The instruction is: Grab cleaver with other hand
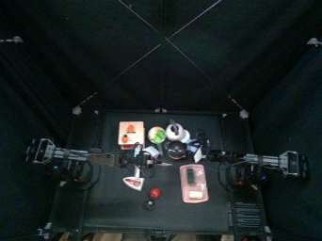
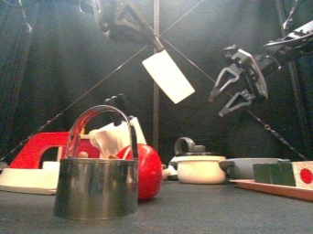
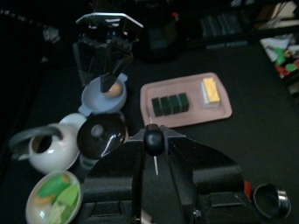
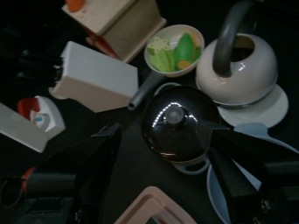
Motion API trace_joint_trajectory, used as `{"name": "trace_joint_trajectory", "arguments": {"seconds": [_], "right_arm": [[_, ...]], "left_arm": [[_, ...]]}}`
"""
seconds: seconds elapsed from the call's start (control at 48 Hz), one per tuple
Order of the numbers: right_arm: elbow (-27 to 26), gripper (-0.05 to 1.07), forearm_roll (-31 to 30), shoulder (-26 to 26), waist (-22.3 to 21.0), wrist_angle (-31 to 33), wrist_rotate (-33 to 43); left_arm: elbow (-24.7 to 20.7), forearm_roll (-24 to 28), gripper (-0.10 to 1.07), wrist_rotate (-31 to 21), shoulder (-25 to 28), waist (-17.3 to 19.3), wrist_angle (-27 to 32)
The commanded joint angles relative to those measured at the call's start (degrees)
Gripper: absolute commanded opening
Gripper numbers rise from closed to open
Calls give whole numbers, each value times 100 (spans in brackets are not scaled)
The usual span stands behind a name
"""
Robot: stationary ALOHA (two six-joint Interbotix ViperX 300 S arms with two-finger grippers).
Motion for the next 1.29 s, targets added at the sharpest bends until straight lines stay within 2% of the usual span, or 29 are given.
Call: {"name": "trace_joint_trajectory", "arguments": {"seconds": [0.0,0.229,0.542,0.708,0.917,1.104,1.271], "right_arm": [[44,99,-158,-387,246,-26,-9],[360,99,-554,-1011,659,-26,-18],[686,99,-624,-1107,1292,-44,-26],[853,99,-536,-1107,1617,-35,-18],[870,99,-510,-1081,1969,176,-18],[967,99,-246,-958,2136,290,-18],[976,98,-158,-809,2197,396,-18]], "left_arm": [[211,-62,62,9,53,149,-958],[562,-281,61,79,606,360,-2865],[431,-343,61,105,1925,633,-4562],[422,-571,61,439,2391,729,-5379],[457,-1389,61,1248,2681,712,-5827],[457,-2188,61,1723,2795,606,-6021],[404,-2505,61,2004,2900,387,-6240]]}}
